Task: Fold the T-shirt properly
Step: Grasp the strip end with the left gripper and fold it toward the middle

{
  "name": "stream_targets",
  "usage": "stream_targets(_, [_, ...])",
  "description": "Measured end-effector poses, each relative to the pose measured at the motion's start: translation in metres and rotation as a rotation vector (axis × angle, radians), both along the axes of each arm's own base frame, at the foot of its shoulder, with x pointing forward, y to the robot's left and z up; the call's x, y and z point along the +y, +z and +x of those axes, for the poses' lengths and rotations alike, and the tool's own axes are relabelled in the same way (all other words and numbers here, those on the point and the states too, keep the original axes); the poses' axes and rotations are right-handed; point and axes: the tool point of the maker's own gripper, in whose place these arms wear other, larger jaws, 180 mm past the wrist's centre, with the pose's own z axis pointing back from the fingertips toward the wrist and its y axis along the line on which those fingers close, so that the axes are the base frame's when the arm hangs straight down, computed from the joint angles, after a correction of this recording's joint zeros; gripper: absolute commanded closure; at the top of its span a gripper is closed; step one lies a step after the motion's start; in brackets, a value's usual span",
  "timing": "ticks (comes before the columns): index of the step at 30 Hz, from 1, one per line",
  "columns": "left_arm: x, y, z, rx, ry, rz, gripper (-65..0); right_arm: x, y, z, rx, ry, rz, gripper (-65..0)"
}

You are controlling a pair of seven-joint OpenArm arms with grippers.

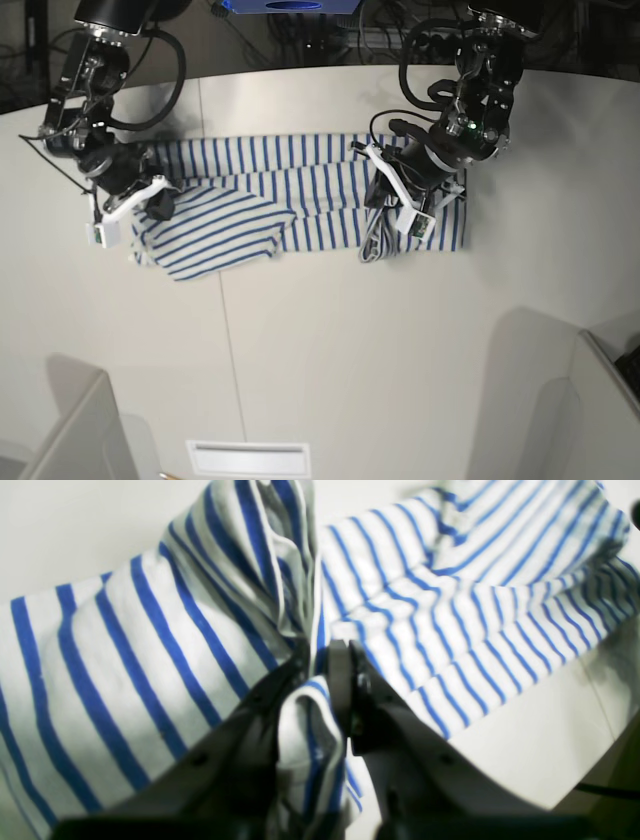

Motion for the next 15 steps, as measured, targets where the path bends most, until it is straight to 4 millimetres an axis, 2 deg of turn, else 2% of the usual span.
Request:
stream_targets(8, [0.000,0.003,0.004,-0.011,0.002,-0.003,0.0,0.000,0.000,0.000,-0.001,-0.001,0.000,0.0])
stream_targets(15, [-0.012,-0.001,-0.002,0.039,-0.003,-0.023,0.0,0.000,0.001,0.001,-0.004,-0.001,0.000,0.0])
